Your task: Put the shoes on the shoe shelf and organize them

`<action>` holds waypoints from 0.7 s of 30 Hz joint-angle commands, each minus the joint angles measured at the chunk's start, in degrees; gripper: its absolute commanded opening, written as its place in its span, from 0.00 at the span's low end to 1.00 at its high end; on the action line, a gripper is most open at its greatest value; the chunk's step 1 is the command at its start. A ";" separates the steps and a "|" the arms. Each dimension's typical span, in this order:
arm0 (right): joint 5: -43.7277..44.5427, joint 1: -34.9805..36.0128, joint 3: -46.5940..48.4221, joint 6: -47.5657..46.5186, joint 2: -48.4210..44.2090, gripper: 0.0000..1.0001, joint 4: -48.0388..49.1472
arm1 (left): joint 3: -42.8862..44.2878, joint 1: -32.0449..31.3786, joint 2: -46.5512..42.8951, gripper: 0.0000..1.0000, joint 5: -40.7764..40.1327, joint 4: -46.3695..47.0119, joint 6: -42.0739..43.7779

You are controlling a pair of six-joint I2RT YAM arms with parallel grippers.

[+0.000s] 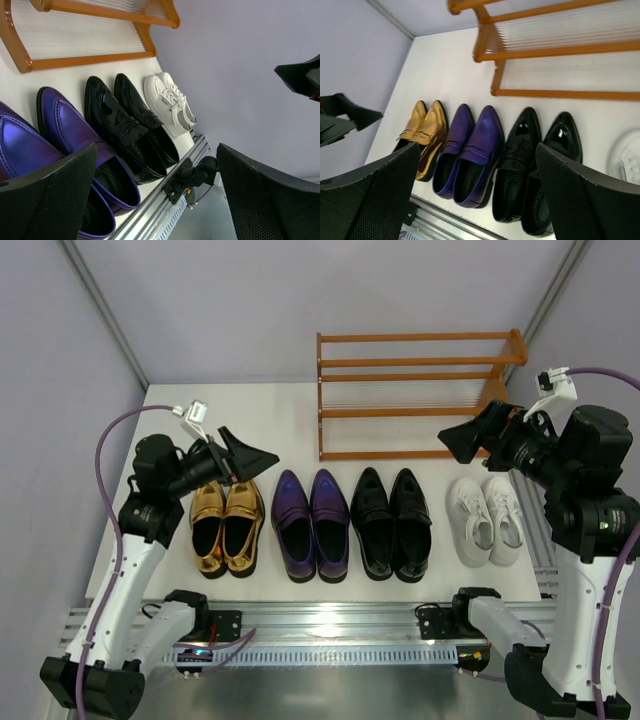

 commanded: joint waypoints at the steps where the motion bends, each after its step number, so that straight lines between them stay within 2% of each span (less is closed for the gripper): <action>1: 12.45 0.11 2.24 -2.11 4.27 0.97 -9.16 | 0.69 -1.73 0.95 1.00 0.36 -1.51 2.22; 4: 27.37 0.11 3.29 -1.06 7.86 0.97 -14.33 | 0.43 -2.61 2.71 1.00 -1.67 -5.03 4.59; 5: 38.38 0.11 4.08 -0.79 9.10 0.97 -18.61 | 0.17 -2.79 3.32 1.00 -1.85 -7.22 6.52; 8: 51.36 0.37 4.88 0.34 13.06 0.97 -24.70 | -1.24 -3.40 6.40 1.00 -2.20 -9.60 7.94; 17: 59.58 0.46 -15.83 1.49 14.64 0.97 -18.22 | -1.07 -7.00 14.40 0.99 -1.59 -10.23 7.15; 21: 57.39 0.46 -21.65 0.62 15.08 0.97 -14.53 | -0.01 -9.03 15.72 1.00 -0.44 -10.84 8.11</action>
